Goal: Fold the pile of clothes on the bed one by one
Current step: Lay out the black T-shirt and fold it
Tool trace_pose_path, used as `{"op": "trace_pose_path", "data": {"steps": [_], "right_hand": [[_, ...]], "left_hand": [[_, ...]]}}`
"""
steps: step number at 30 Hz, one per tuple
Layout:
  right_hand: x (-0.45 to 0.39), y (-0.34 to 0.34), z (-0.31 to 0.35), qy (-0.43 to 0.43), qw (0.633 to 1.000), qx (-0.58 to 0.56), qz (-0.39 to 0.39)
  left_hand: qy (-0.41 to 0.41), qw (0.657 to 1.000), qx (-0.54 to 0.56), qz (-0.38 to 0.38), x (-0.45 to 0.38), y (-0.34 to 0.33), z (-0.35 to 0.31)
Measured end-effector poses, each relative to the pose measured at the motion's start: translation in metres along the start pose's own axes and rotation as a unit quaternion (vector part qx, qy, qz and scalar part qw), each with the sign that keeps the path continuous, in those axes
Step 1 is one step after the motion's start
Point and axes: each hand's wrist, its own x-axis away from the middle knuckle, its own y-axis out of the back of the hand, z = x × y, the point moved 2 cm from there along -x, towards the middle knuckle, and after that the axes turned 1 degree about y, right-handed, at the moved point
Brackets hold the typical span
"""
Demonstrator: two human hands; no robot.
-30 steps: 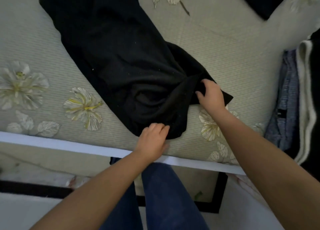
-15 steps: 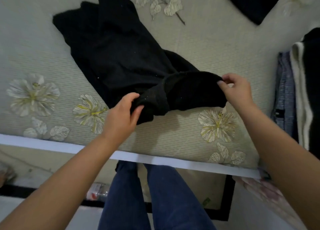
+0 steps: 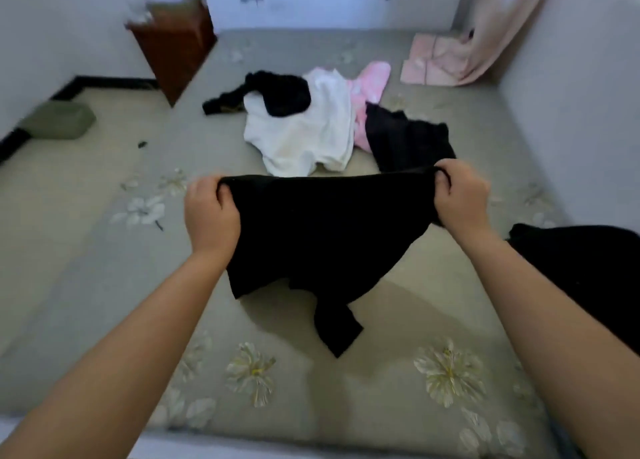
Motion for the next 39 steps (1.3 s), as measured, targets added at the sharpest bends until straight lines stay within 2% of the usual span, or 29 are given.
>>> {"op": "trace_pose_path", "data": {"steps": [2, 4, 6, 9, 11, 14, 18, 22, 25, 28, 32, 35, 39], "right_hand": [[-0.01, 0.033, 0.031, -0.001, 0.999, 0.002, -0.045], [-0.015, 0.063, 0.065, 0.004, 0.996, 0.0, -0.092], [-0.008, 0.086, 0.1, 0.016, 0.991, 0.005, -0.135], [0.01, 0.111, 0.142, 0.062, 0.979, 0.039, -0.192], [0.025, 0.135, 0.165, 0.093, 0.962, 0.069, -0.249], [0.051, 0.176, 0.196, 0.156, 0.912, 0.137, -0.355], [0.078, 0.219, 0.224, 0.181, 0.861, 0.166, -0.445], [0.093, 0.242, 0.243, 0.216, 0.848, 0.134, -0.466], [0.096, 0.241, 0.25, 0.244, 0.853, 0.144, -0.438], [0.095, 0.222, 0.243, 0.271, 0.86, 0.207, -0.38], [0.092, 0.168, 0.219, 0.296, 0.88, 0.236, -0.287], [0.09, 0.107, 0.188, 0.32, 0.891, 0.238, -0.218], [0.086, 0.013, 0.14, 0.282, 0.934, 0.207, -0.069]], "left_hand": [[-0.011, 0.998, 0.04, -0.045, -0.023, 0.034, -0.02], [-0.082, 0.992, 0.059, -0.072, -0.037, 0.069, -0.043], [-0.164, 0.983, 0.051, -0.062, -0.042, 0.099, -0.064], [-0.209, 0.974, 0.06, -0.067, -0.041, 0.138, -0.08], [-0.237, 0.964, 0.076, -0.091, -0.039, 0.166, -0.087], [-0.289, 0.943, 0.075, -0.146, -0.035, 0.209, -0.099], [-0.309, 0.919, 0.059, -0.237, -0.033, 0.26, -0.111], [-0.294, 0.916, 0.057, -0.266, -0.036, 0.298, -0.111], [-0.316, 0.912, 0.035, -0.261, -0.036, 0.307, -0.098], [-0.305, 0.927, 0.028, -0.218, -0.035, 0.295, -0.075], [-0.252, 0.963, -0.029, -0.096, -0.035, 0.254, -0.027], [-0.233, 0.969, -0.084, -0.016, -0.03, 0.217, 0.021], [-0.165, 0.971, -0.154, 0.082, -0.02, 0.16, 0.089]]}}
